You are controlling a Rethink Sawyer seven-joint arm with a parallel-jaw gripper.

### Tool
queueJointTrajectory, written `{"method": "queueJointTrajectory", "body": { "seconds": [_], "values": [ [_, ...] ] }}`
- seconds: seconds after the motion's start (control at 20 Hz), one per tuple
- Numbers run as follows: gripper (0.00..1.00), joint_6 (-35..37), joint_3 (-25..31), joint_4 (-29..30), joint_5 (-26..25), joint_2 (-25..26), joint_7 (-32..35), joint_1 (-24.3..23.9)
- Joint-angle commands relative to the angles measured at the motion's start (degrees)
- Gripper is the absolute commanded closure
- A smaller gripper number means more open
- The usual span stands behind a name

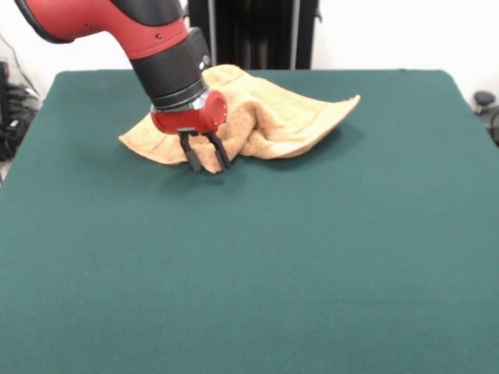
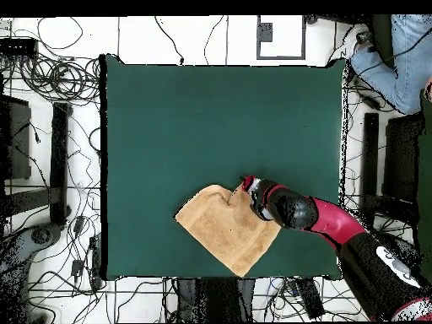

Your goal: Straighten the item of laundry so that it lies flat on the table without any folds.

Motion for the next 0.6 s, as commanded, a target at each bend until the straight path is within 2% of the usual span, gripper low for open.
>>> {"method": "queueJointTrajectory", "body": {
  "seconds": [0.05,0.15,0.35,0.6],
  "values": [
    [0.0,16.88,-4.55,4.74,0.97,8.17,-2.71,1.54],
    [0.0,21.19,-4.99,5.33,3.81,8.66,-1.58,1.19],
    [0.0,25.65,-5.53,5.83,6.06,8.72,-1.64,0.98],
    [0.0,24.66,-6.3,7.04,5.38,6.04,-1.77,1.74]
  ]
}}
